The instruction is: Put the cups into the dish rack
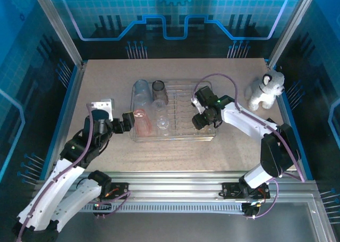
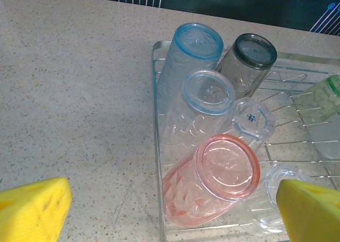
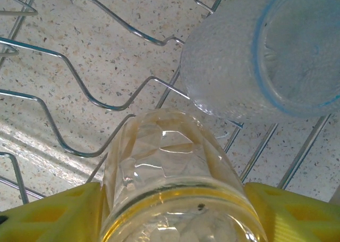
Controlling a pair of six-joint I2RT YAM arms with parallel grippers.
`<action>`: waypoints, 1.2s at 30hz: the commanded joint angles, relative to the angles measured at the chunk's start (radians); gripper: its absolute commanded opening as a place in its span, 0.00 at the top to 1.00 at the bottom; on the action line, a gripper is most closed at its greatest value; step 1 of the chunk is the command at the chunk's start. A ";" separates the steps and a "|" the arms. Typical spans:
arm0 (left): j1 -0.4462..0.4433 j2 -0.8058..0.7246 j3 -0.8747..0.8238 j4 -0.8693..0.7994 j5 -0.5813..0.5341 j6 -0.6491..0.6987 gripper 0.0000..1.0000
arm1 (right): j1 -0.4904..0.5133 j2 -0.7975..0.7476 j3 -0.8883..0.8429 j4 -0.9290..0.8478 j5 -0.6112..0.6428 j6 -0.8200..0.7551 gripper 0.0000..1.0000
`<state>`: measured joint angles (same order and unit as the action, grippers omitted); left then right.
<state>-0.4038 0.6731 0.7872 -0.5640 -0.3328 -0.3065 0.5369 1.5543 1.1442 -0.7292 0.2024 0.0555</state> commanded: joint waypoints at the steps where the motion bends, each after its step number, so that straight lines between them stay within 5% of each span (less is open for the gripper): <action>1: 0.005 0.000 -0.011 0.023 -0.042 0.024 0.00 | -0.002 0.016 -0.023 0.001 0.023 -0.019 0.32; 16: 0.005 0.010 -0.009 0.018 -0.051 0.041 0.01 | -0.006 0.008 0.011 -0.029 0.019 -0.021 0.19; 22: 0.005 0.010 -0.011 0.072 -0.103 0.058 0.01 | -0.027 -0.122 0.041 -0.041 -0.003 0.002 0.18; 24: 0.005 0.014 -0.012 0.125 -0.149 0.090 0.01 | -0.056 -0.199 0.028 -0.010 0.009 0.012 0.04; 30: 0.048 0.047 -0.149 0.497 -0.439 0.208 0.01 | -0.302 -0.455 -0.200 0.292 -0.023 0.055 0.00; 36: 0.257 0.150 -0.270 0.668 -0.409 -0.035 0.01 | -0.631 -0.618 -0.629 0.847 -0.182 0.251 0.00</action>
<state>-0.2050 0.8013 0.5461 -0.0456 -0.6975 -0.2150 -0.0109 0.9340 0.6437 -0.1959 0.1287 0.1898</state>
